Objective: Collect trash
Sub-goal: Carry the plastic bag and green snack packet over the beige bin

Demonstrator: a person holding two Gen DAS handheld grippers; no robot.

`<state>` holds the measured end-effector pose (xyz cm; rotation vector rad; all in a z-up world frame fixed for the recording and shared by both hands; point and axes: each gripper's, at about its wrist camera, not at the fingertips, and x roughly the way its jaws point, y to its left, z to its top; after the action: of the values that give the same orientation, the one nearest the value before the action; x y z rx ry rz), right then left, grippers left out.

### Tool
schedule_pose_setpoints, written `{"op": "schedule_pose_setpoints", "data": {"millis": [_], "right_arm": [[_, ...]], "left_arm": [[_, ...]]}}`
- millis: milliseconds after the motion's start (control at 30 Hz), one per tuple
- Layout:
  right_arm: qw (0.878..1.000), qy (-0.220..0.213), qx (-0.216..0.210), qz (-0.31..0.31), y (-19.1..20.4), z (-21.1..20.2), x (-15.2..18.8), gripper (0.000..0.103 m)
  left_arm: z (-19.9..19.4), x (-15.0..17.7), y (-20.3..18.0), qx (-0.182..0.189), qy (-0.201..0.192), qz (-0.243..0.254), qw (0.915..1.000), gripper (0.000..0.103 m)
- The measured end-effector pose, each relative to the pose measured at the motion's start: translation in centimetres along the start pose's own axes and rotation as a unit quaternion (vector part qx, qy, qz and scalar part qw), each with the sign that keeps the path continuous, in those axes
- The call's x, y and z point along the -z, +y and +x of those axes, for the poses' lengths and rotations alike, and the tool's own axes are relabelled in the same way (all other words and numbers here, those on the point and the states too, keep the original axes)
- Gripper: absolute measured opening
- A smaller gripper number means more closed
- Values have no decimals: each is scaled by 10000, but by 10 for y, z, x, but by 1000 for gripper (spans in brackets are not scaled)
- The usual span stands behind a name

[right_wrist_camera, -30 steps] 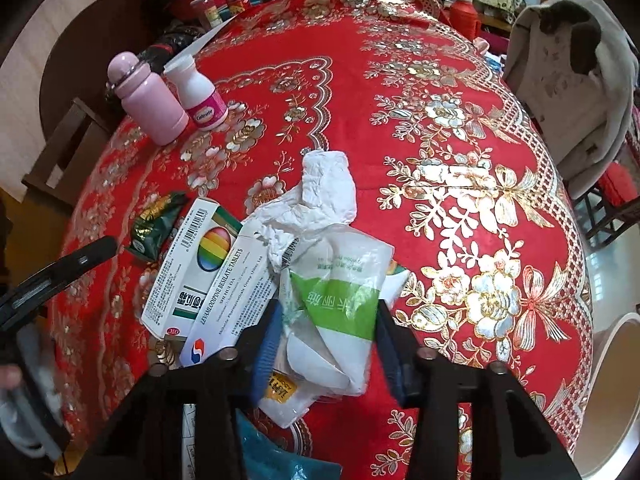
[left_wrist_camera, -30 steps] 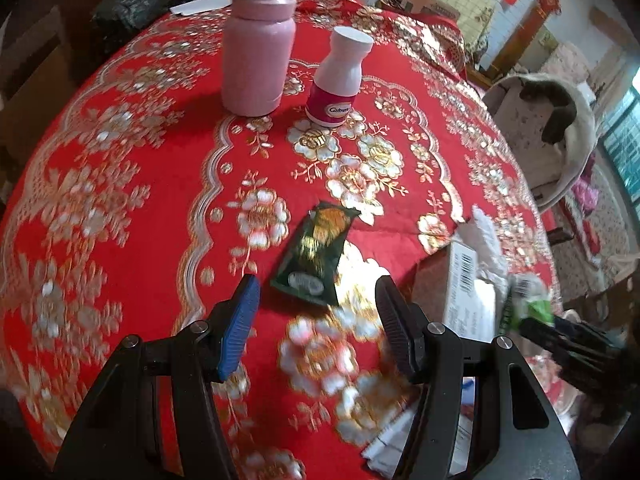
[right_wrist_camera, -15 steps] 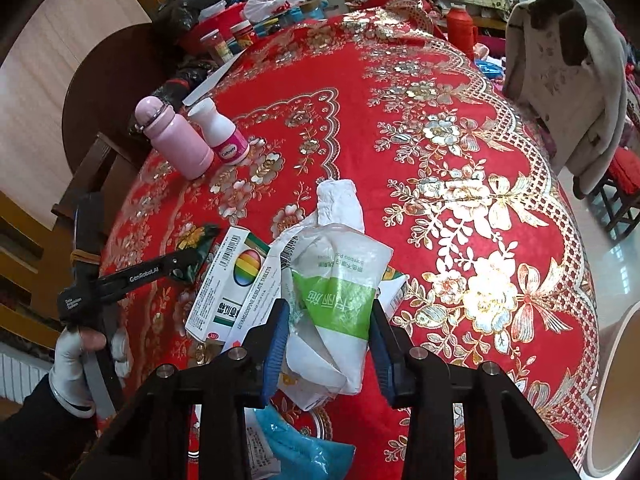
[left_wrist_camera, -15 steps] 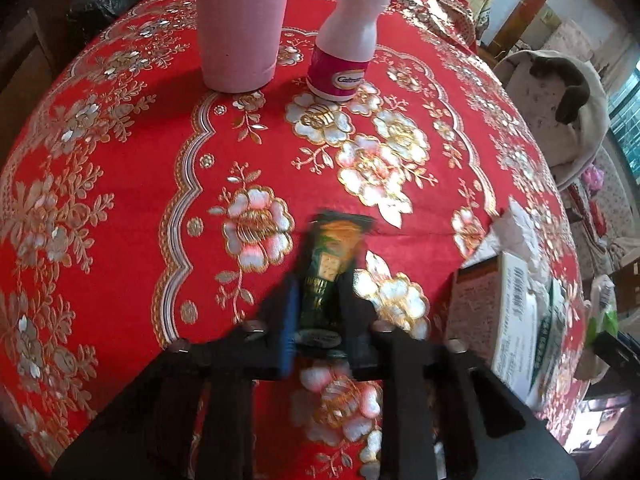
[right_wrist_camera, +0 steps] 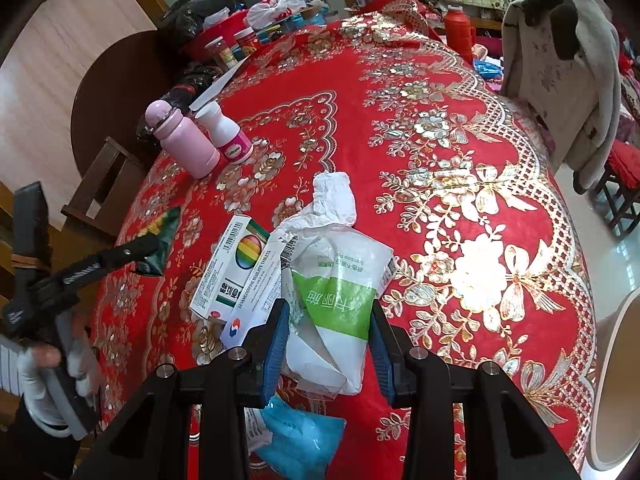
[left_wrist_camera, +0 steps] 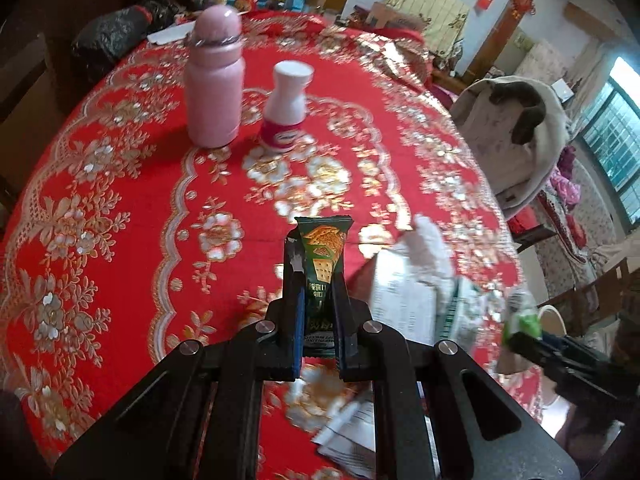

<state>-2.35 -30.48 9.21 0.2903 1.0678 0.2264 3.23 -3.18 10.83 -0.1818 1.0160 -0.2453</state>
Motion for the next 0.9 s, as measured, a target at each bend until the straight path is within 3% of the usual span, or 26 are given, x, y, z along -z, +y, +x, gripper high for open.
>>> {"op": "schedule_pose_setpoints", "data": {"millis": [567,900], "right_arm": [[9986,-183,424,241,-69,-53,33,37],[9955,-317,679,579,-121,-91,54,37]], "left_arm": [[-19,24,-123,559,-96,741,9956,9],[-13,48,-205,896,56,1282,9877,9]]}}
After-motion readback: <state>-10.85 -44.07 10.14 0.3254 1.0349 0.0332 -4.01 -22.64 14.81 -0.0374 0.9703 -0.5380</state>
